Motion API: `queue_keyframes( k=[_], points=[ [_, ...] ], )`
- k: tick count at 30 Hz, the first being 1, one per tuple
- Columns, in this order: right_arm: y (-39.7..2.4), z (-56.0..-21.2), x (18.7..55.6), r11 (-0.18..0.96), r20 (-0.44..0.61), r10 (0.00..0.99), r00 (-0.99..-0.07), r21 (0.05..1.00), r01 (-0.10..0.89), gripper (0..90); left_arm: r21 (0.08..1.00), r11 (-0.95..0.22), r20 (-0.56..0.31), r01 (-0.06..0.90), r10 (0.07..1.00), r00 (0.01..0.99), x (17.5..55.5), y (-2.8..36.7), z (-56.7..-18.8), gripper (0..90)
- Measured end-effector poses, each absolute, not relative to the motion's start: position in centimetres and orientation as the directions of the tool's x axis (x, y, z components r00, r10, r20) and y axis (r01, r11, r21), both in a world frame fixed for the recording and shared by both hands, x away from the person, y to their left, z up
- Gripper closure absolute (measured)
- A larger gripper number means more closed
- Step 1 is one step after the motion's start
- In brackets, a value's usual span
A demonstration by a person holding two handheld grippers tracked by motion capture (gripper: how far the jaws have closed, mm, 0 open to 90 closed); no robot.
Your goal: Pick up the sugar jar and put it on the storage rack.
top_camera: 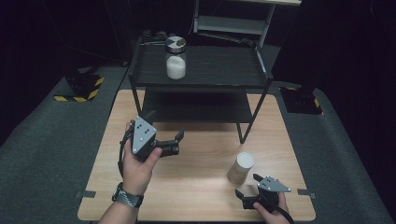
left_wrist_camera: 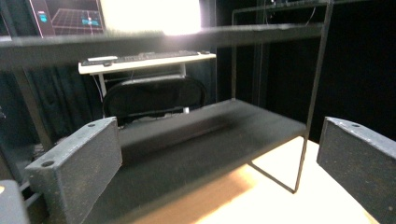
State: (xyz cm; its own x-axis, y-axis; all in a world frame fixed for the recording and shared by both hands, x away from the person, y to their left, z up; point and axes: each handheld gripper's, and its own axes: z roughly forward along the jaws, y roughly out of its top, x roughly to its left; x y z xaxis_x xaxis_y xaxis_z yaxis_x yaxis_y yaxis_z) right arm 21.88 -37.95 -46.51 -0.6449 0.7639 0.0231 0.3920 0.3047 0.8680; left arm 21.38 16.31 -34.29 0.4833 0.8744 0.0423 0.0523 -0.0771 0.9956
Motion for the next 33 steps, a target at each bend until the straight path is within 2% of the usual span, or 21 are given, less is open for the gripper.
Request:
queue_keyframes(
  k=[19,33],
  points=[
    [-37.9,-46.5,21.9,0.308,0.020,0.764,-0.645,0.867,0.391,0.8,0.977,-0.116,0.008,0.177,0.856,0.517,18.8,17.9,-41.2,0.5],
    [-37.7,-46.4,21.9,0.317,0.011,0.763,-0.646,0.865,0.389,0.8,0.937,-0.144,-0.037,0.317,0.864,0.503,17.5,18.2,-46.7,0.5]
  ],
)
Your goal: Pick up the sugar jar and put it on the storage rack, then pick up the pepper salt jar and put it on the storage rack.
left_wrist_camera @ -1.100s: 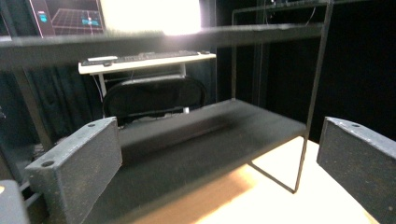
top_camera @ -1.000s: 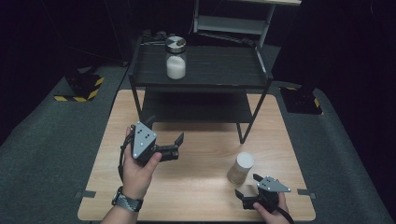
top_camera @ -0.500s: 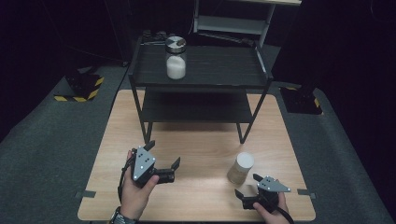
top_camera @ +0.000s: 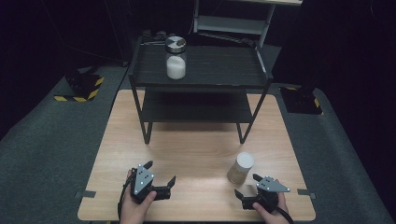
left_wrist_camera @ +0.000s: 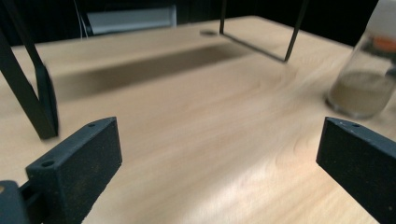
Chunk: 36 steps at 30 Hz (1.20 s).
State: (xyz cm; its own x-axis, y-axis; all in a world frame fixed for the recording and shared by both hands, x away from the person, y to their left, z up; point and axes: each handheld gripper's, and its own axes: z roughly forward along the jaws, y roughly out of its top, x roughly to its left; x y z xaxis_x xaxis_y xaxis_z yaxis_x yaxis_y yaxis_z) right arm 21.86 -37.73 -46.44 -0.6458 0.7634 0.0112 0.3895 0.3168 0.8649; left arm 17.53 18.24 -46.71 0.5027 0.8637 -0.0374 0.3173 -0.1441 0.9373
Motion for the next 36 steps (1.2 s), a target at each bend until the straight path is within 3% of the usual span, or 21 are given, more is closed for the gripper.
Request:
queue_keyframes(
  k=[8,13,36],
  points=[
    [-37.5,-46.4,21.7,0.322,0.000,0.769,-0.639,0.864,0.387,0.8,0.914,-0.198,-0.027,0.353,0.840,0.541,17.8,18.2,-47.8,0.5],
    [-37.4,-46.4,21.6,0.320,-0.003,0.775,-0.632,0.864,0.388,0.8,0.895,-0.272,0.036,0.353,0.834,0.551,17.8,17.5,-47.8,0.8],
    [-37.6,-46.5,21.6,0.295,0.021,0.784,-0.621,0.867,0.401,0.8,0.894,-0.283,0.034,0.348,0.816,0.577,18.0,17.7,-47.8,0.7]
  ],
)
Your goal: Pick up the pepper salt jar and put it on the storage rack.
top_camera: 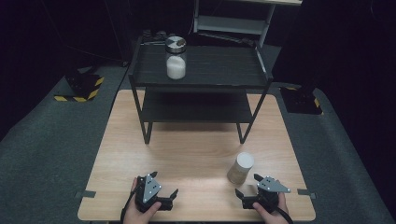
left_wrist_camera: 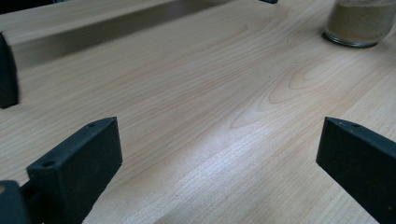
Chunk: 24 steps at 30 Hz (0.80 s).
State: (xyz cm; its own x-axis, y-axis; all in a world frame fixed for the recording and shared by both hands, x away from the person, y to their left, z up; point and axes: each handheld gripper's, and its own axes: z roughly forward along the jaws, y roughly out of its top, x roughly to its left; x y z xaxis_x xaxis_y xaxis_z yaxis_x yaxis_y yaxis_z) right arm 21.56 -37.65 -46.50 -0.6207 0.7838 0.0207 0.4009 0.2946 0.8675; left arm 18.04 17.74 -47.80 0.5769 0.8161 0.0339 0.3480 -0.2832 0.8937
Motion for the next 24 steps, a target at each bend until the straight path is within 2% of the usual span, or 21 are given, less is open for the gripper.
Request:
queue_keyframes(
  k=[11,24],
  points=[
    [-37.90,-46.68,21.41,0.289,0.022,0.778,-0.627,0.875,0.388,0.8,0.919,-0.249,0.022,0.306,0.807,0.590,17.46,18.67,-48.53,0.6],
    [-38.04,-46.68,21.44,0.291,0.022,0.773,-0.634,0.875,0.386,0.8,0.908,-0.291,0.061,0.301,0.803,0.593,17.44,18.04,-48.24,0.6]
  ],
)
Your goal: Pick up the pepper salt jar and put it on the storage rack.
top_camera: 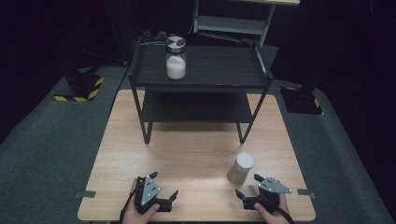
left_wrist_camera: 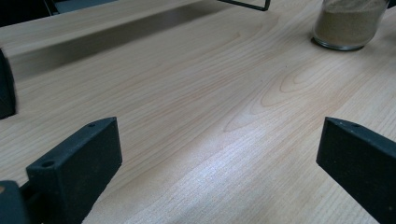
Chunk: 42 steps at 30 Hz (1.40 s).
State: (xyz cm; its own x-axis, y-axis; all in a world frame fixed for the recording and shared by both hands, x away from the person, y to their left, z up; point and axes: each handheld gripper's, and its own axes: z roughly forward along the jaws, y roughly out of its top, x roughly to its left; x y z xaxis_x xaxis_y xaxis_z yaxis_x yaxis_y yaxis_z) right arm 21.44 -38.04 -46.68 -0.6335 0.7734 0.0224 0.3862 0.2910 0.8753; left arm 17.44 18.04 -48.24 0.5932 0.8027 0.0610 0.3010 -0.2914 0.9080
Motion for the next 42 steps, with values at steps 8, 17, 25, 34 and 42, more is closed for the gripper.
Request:
queue_keyframes(
  k=[8,17,25,34,42],
  points=[
    [-38.3,-46.9,21.1,0.267,0.032,0.784,-0.620,0.885,0.382,0.7,0.903,-0.293,0.056,0.315,0.806,0.589,17.5,17.9,-48.1,0.6],
    [-38.2,-46.9,20.8,0.268,0.018,0.789,-0.614,0.889,0.370,0.7,0.899,-0.302,0.060,0.318,0.803,0.593,17.6,17.9,-48.0,0.6],
    [-38.4,-46.5,20.2,0.248,0.018,0.794,-0.608,0.903,0.350,0.7,0.900,-0.300,0.059,0.316,0.802,0.595,17.5,17.9,-48.0,0.6],
    [-38.5,-46.0,19.5,0.210,0.023,0.804,-0.594,0.924,0.321,0.5,0.901,-0.299,0.058,0.314,0.801,0.595,17.5,18.0,-48.0,0.6],
    [-38.7,-45.6,19.1,0.179,0.037,0.806,-0.591,0.937,0.302,0.4,0.900,-0.302,0.062,0.314,0.801,0.595,17.5,17.9,-48.0,0.6]
  ],
)
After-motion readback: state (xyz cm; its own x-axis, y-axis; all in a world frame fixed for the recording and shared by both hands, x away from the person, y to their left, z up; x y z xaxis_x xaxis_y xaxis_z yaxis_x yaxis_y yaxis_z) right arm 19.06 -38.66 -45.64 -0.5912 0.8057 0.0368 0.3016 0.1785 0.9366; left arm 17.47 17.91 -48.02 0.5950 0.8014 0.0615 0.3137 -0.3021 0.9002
